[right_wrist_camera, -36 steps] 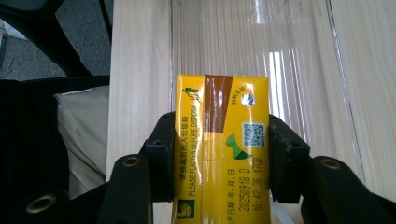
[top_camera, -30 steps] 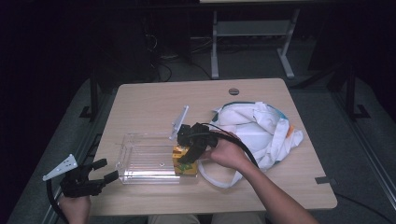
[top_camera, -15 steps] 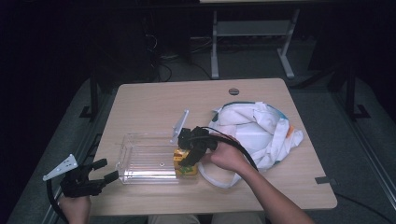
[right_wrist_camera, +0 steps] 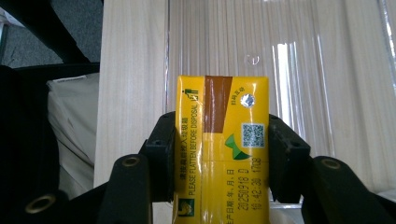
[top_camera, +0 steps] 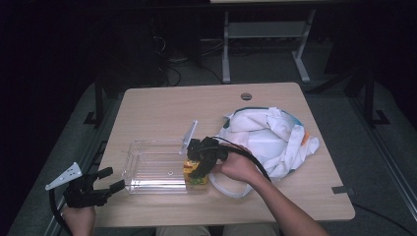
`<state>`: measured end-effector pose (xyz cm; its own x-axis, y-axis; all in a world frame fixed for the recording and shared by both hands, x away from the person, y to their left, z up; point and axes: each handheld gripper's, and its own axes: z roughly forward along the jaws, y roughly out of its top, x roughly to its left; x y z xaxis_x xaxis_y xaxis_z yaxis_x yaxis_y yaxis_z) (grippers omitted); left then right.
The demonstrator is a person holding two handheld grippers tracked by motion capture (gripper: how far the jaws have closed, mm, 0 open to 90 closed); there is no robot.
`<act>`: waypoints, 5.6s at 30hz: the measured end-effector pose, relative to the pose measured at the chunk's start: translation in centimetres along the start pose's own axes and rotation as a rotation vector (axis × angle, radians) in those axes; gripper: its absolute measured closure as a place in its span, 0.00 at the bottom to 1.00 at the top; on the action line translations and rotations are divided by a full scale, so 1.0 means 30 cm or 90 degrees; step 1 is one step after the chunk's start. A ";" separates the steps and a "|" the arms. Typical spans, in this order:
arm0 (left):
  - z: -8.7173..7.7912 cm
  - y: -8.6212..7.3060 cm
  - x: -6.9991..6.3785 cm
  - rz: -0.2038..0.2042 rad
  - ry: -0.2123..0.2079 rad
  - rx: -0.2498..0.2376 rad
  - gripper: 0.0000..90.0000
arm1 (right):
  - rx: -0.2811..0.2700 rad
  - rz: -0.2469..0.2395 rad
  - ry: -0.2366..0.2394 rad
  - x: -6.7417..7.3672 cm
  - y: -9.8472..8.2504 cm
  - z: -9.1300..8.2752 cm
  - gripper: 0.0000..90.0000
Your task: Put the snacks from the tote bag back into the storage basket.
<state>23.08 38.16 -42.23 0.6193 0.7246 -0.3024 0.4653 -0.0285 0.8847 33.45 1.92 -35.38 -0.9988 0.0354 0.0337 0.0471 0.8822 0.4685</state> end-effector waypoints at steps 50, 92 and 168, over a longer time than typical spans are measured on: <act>0.003 0.001 0.000 -0.001 0.000 0.002 0.14 | -0.033 0.017 0.035 -0.006 -0.031 0.012 0.46; 0.004 0.001 0.000 0.004 0.000 0.003 0.14 | -0.086 0.052 0.012 -0.016 -0.058 -0.121 0.42; 0.007 -0.001 -0.001 -0.001 0.002 0.005 0.14 | -0.136 0.222 -0.113 -0.114 -0.396 -0.333 0.39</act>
<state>23.17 38.00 -42.33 0.6169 0.7264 -0.3030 0.4709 -0.0322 0.8816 36.45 -13.37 -32.26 -0.9086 0.4102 0.0784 0.3646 0.6875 0.6280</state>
